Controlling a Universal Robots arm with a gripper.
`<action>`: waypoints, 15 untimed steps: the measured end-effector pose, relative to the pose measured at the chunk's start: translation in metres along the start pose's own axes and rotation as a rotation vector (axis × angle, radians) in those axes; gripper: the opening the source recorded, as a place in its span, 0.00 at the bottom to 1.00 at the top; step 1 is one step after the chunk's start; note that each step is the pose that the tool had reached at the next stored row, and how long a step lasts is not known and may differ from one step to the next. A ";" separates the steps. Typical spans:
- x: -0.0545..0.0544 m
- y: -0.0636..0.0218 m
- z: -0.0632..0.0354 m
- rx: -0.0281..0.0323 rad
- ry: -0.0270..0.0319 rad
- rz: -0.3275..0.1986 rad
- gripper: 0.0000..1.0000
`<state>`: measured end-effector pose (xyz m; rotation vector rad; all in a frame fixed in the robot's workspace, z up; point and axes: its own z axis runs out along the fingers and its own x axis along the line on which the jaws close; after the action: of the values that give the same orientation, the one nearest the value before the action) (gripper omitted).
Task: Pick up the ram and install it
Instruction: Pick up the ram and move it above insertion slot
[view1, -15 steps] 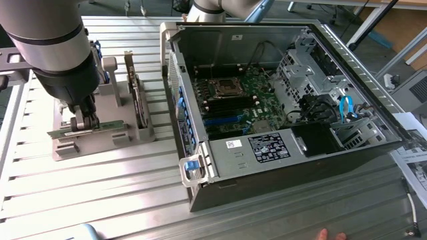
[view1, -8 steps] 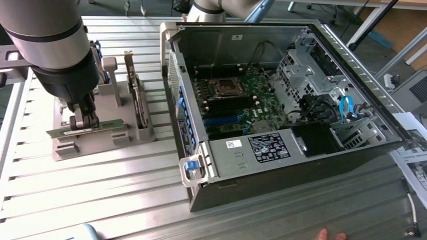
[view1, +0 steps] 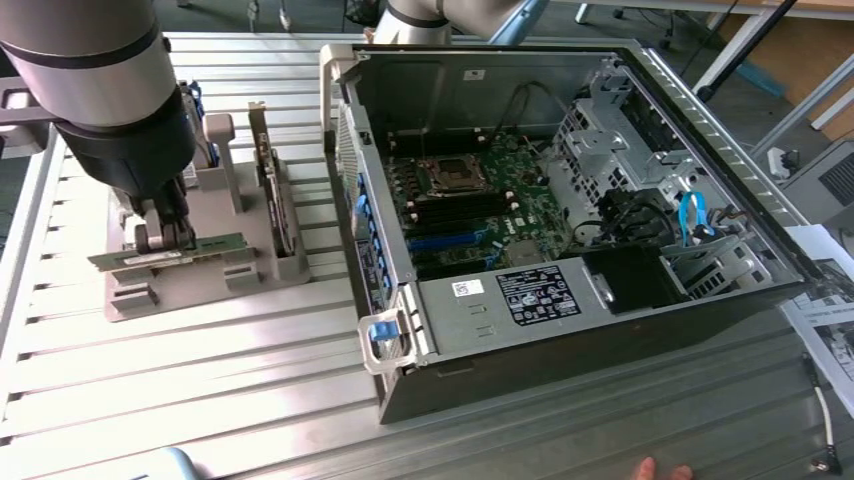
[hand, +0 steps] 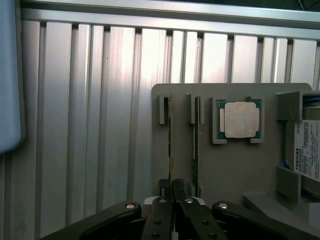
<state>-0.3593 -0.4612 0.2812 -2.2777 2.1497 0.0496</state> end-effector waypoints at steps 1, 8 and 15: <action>0.000 0.0000 -0.0018 0.0000 0.0000 0.000 0.12; 0.000 0.0000 -0.0168 -0.0001 0.0001 0.000 0.12; -0.001 0.0000 -0.0288 0.0000 0.0000 0.000 0.12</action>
<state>-0.3589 -0.4612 0.3101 -2.2778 2.1497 0.0496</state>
